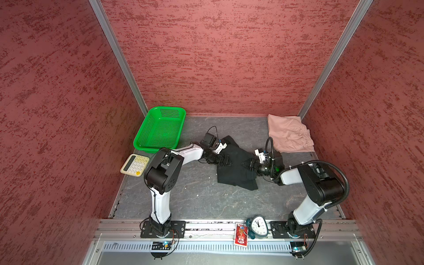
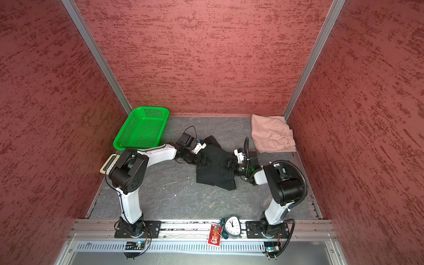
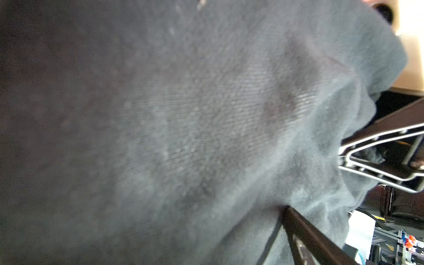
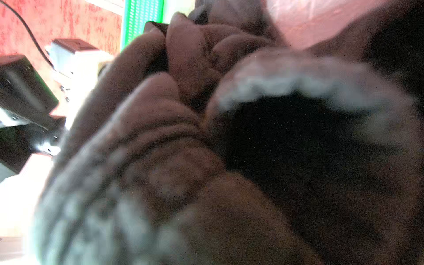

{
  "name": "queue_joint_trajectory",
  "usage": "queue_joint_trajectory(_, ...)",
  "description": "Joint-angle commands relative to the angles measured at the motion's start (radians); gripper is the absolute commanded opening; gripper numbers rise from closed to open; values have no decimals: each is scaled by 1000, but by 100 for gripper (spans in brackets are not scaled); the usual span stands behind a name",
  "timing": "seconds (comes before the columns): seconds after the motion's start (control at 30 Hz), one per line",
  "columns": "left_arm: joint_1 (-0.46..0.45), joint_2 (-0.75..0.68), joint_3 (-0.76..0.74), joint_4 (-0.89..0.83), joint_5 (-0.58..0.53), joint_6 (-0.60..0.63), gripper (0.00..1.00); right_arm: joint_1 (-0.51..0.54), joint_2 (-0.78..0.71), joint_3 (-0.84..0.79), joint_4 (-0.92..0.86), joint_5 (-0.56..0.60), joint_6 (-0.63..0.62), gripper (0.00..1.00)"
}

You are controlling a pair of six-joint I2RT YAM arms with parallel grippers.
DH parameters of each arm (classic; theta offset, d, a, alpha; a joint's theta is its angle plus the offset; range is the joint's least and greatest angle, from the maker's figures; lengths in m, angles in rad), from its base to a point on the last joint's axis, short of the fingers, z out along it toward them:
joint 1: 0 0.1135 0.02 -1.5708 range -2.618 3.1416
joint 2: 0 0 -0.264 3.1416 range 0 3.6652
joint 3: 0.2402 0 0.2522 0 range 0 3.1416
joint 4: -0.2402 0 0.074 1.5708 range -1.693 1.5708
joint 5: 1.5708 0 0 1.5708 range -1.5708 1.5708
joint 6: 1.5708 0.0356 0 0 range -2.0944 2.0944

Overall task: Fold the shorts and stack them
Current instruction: 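Lift the black shorts with the right gripper and place them on the pink shorts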

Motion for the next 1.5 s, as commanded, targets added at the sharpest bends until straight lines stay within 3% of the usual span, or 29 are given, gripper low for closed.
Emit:
queue_joint_trajectory(0.0,-17,8,-17,35,23,-12,99,40,36,-16,-51,35,54,66)
queue_joint_trajectory(0.07,-21,4,-25,39,18,-13,99,42,53,-8,-7,31,81,49)
queue_joint_trajectory(0.2,-22,-18,-42,36,5,-19,100,41,93,32,73,37,142,1)
queue_joint_trajectory(0.37,1,-89,-41,-44,-81,-17,99,39,71,83,154,27,226,0)
queue_joint_trajectory(0.53,113,-218,-48,-162,-200,-43,99,17,-28,191,2,45,178,0)
queue_joint_trajectory(0.73,209,-377,-100,-191,-208,-20,99,-94,-119,330,-214,52,97,0)
queue_joint_trajectory(1.0,215,-401,-155,-158,-189,-46,99,-208,-147,624,-466,37,-50,0)
queue_joint_trajectory(1.23,215,-408,-163,-159,-185,-43,99,-371,-114,918,-668,60,-173,0)
queue_joint_trajectory(1.47,215,-426,-190,-154,-192,-46,99,-517,-64,900,-476,104,-120,0)
